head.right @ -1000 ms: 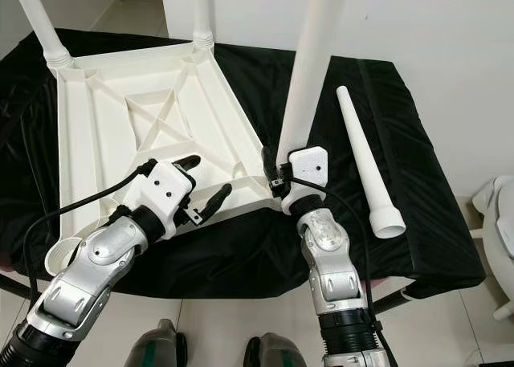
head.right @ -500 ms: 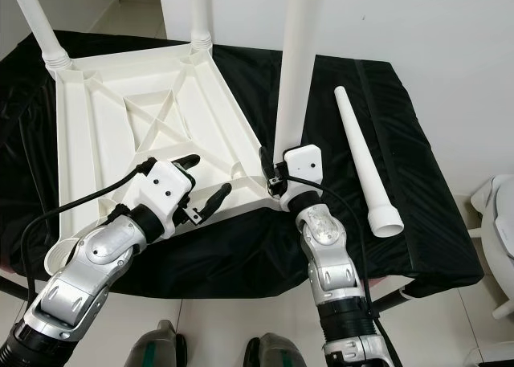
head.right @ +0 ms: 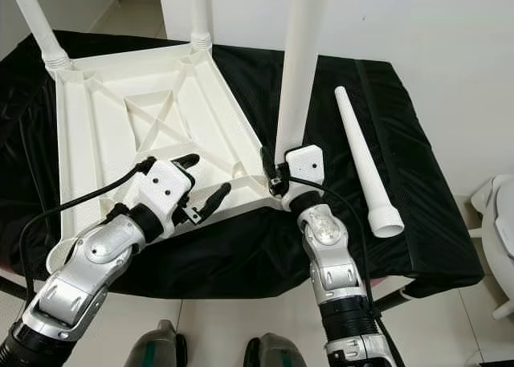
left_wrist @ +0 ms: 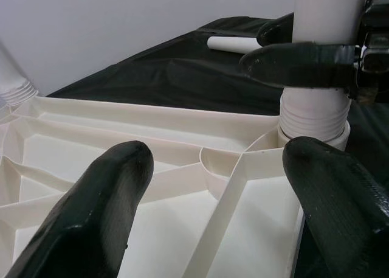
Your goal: Building children table
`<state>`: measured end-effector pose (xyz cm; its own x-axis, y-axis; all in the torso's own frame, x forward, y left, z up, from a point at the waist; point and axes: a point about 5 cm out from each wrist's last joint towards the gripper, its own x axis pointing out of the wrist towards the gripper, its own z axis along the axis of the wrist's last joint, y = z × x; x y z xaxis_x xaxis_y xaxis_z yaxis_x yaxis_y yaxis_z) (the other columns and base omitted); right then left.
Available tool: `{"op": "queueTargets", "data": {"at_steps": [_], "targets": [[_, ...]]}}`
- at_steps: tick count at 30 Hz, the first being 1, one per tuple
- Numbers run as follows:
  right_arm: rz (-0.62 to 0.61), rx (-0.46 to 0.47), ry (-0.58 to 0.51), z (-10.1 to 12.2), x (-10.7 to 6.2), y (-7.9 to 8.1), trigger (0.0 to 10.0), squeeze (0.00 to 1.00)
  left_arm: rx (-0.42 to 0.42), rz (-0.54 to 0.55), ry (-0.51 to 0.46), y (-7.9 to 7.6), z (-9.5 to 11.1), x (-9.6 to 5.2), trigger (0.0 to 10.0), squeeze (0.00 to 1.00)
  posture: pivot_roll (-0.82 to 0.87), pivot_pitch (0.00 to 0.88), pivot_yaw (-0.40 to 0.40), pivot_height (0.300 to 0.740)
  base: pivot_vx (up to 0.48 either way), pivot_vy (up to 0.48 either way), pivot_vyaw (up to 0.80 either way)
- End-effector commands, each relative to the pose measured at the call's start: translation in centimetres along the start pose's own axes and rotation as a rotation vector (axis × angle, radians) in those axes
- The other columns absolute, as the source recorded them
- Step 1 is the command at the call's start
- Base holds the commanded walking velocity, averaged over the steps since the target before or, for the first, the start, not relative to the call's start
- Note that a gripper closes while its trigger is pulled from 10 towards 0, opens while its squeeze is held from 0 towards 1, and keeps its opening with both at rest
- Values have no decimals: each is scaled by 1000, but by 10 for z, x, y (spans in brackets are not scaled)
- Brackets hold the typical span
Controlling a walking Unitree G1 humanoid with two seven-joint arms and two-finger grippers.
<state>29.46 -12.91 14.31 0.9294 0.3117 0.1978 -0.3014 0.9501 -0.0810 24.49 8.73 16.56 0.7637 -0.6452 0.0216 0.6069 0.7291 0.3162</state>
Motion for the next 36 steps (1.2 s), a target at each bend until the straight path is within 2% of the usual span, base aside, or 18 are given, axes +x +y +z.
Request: {"op": "queueTargets", "data": {"at_steps": [1, 3, 5, 10, 12, 15, 18, 31, 36], "targets": [[-29, 74, 83, -14, -3, -4, 10000, 0, 3, -77, -7, -3, 4, 1, 10000, 0, 36, 42, -26, 740, 0, 0, 0], [-29, 74, 83, -14, -3, -4, 10000, 0, 3, -77, -7, -3, 4, 1, 10000, 0, 36, 42, -26, 740, 0, 0, 0], [-74, 123, 101, -15, -1, -9, 10000, 0, 6, -80, -6, -3, 4, 1, 10000, 0, 37, 42, -22, 740, 0, 0, 0], [-103, 142, 90, -14, 0, -11, 10000, 0, 9, -79, -8, -2, 5, 1, 10000, 0, 41, 43, -23, 740, 0, 0, 0], [-134, 134, 34, -10, -1, -10, 10000, 0, 14, -76, -9, -1, 6, 0, 10000, 0, 45, 46, -23, 740, 0, 0, 0], [-137, 151, 18, -9, -1, -8, 10000, 0, 14, -75, -8, -1, 6, 0, 10000, 0, 45, 46, -23, 740, 0, 0, 0], [-137, 170, -70, -1, -4, -2, 10000, 0, 15, -73, -4, -1, 6, 0, 10000, 0, 47, 47, -23, 740, 0, 0, 0], [-161, 150, -30, -7, -5, 0, 10000, 0, 16, -76, 0, 0, 6, -1, 10000, 0, 46, 55, -18, 740, 0, 0, 0], [-172, 89, 31, -9, 1, -3, 10000, 0, 16, -78, 0, 0, 7, -1, 10000, 0, 44, 55, -17, 740, 0, 0, 0]]}}
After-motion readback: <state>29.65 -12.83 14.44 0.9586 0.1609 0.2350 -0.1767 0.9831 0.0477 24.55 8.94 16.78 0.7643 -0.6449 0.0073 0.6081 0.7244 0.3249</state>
